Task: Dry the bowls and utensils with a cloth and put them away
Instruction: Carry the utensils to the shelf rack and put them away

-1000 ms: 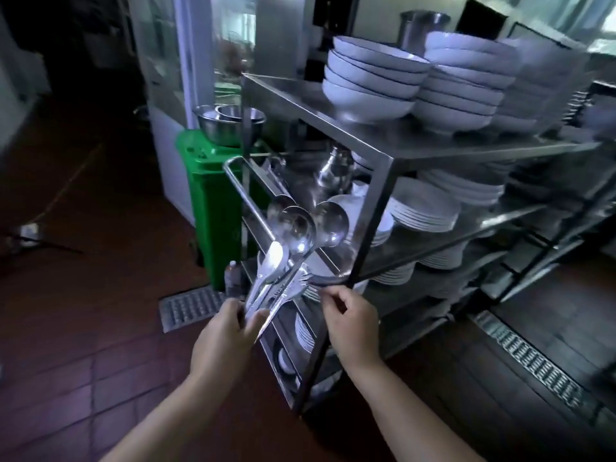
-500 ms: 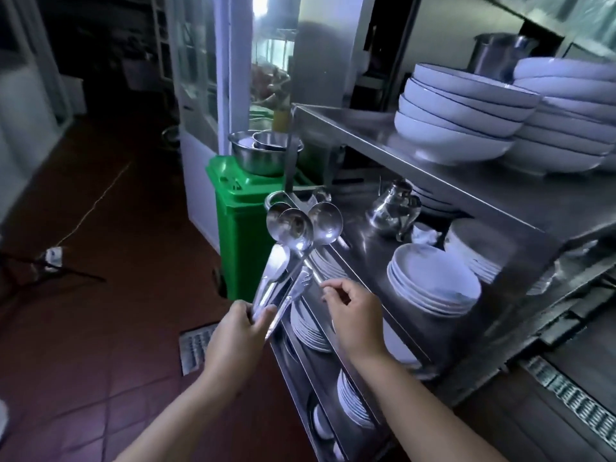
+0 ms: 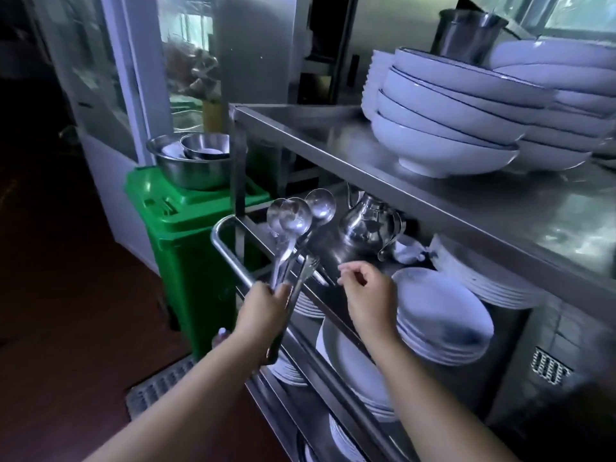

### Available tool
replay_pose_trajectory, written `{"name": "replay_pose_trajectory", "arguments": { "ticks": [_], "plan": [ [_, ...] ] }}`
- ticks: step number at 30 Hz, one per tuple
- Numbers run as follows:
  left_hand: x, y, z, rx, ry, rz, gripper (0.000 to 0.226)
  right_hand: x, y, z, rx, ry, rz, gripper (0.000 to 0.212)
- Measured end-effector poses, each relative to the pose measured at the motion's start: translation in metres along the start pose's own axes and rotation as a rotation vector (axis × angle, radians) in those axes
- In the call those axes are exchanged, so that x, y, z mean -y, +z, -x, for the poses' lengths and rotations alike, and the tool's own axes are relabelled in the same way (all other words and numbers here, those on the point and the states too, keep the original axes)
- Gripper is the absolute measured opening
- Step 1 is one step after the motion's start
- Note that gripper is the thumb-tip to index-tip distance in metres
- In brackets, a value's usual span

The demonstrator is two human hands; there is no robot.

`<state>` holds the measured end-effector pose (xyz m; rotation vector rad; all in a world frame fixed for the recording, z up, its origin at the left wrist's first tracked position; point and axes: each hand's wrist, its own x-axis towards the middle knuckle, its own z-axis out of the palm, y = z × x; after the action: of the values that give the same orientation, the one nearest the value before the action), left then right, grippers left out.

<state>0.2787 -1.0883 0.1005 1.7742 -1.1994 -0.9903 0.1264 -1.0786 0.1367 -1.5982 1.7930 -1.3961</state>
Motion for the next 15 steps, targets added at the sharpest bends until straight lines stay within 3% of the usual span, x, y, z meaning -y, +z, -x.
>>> {"name": "replay_pose_trajectory", "arguments": {
  "ticks": [4, 8, 12, 15],
  "plan": [
    [-0.021, 0.031, -0.045, 0.02, -0.076, 0.073, 0.037, -0.01, 0.006, -0.05, -0.071, 0.058, -0.008, 0.032],
    [-0.029, 0.058, -0.079, 0.018, -0.14, 0.136, 0.053, -0.019, 0.011, -0.087, -0.09, 0.092, 0.001, 0.026],
    [-0.029, 0.068, -0.096, 0.015, -0.127, 0.192, 0.055, -0.034, 0.03, -0.117, 0.046, 0.164, 0.041, 0.028],
    [-0.03, 0.065, -0.097, -0.014, -0.093, 0.167, 0.045, -0.04, 0.049, -0.129, 0.215, 0.204, 0.043, 0.031]
  ]
}}
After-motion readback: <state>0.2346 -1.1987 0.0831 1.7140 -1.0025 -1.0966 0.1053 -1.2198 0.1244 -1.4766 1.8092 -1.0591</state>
